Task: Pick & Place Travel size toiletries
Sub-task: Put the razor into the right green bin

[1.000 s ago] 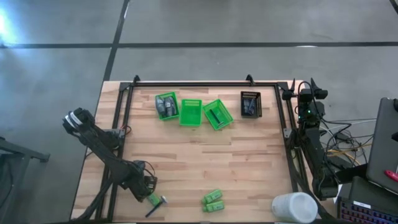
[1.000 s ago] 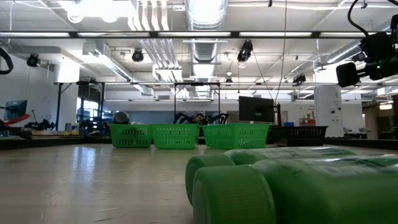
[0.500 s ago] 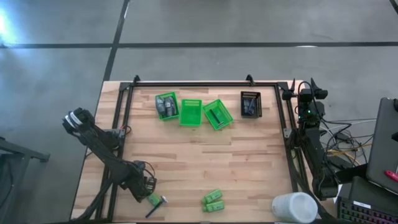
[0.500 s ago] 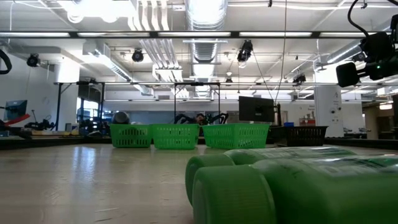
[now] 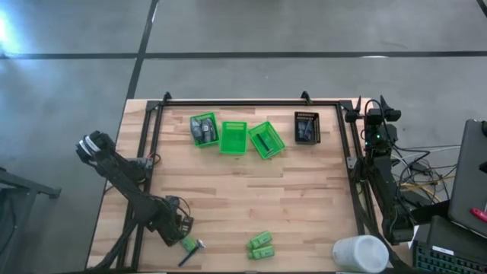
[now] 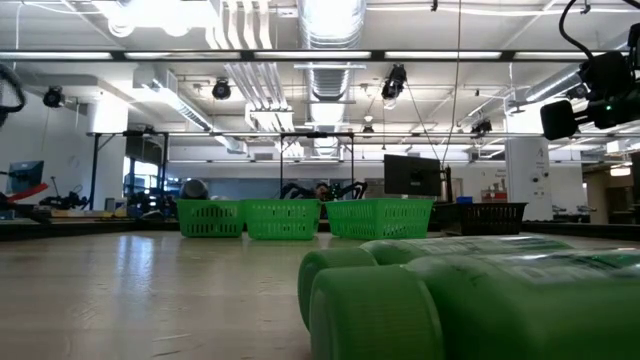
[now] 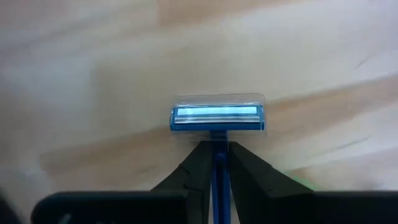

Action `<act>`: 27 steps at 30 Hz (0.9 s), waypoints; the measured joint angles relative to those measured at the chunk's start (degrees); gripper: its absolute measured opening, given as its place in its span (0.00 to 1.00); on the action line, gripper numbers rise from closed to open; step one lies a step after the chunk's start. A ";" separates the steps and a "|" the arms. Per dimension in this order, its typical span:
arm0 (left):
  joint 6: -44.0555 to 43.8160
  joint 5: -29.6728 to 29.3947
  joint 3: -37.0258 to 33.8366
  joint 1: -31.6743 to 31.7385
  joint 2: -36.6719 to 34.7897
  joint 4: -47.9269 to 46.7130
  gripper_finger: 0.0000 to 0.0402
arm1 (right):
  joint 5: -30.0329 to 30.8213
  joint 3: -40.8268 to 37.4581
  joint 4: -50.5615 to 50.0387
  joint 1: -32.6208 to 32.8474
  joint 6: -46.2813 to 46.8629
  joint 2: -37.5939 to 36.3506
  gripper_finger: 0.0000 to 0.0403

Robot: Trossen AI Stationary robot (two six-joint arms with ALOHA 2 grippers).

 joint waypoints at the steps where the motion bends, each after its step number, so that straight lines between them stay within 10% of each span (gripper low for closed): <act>1: -0.23 -1.20 0.02 0.10 -0.69 -0.79 0.12 | 0.00 -0.02 0.02 -0.01 0.00 0.00 0.90; 15: -1.92 -15.16 0.02 3.13 -16.11 -22.16 0.11 | 0.00 -0.01 0.02 0.00 0.00 0.00 0.90; 27: 3.25 -58.25 0.04 8.23 -26.64 -15.99 0.11 | 0.00 -0.01 0.01 -0.01 0.00 0.00 0.90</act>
